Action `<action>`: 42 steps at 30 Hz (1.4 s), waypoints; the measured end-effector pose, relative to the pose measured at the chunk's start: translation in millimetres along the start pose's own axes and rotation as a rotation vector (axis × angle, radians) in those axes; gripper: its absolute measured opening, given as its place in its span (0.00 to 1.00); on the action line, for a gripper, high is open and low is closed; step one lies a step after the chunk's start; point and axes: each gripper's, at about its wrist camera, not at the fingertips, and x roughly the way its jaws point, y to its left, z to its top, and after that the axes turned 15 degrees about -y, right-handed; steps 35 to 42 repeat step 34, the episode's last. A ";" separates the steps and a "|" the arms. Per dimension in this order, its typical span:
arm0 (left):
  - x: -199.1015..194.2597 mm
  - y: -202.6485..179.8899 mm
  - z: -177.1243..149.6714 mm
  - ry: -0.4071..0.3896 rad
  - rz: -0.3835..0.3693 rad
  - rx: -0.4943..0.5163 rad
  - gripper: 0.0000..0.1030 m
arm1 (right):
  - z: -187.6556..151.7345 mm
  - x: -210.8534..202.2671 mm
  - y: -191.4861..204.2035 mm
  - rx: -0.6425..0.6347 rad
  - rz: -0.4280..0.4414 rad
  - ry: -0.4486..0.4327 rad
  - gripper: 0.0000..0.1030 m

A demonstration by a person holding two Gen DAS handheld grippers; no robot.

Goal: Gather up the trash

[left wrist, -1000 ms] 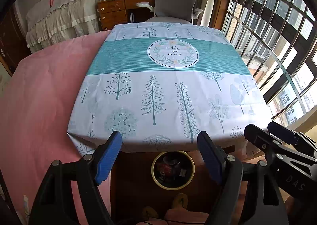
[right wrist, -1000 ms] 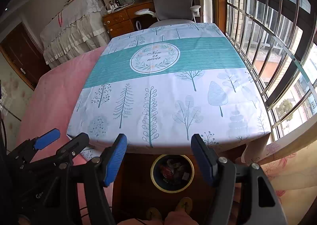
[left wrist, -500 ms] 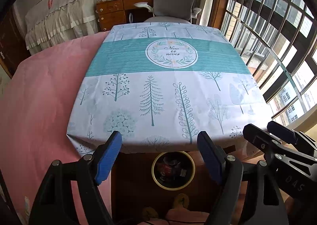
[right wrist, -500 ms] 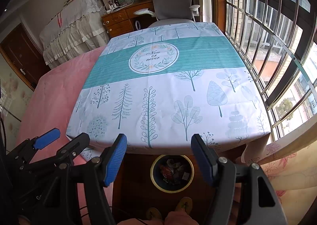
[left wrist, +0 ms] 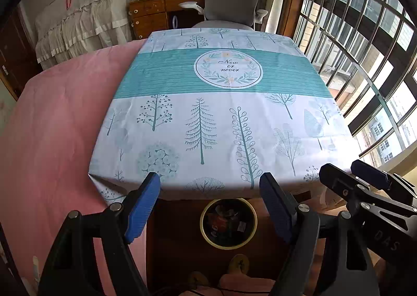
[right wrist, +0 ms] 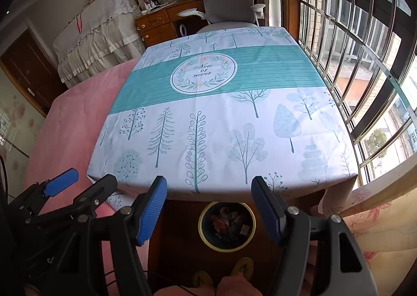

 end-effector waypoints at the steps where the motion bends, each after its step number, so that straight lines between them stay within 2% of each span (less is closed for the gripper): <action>1: 0.0 0.2 0.2 0.000 -0.001 0.000 0.75 | 0.5 -0.4 0.4 0.001 -0.002 0.000 0.66; 42: 5.4 -1.1 -2.3 0.019 0.012 -0.007 0.75 | -1.4 5.2 -0.6 0.000 0.005 0.011 0.66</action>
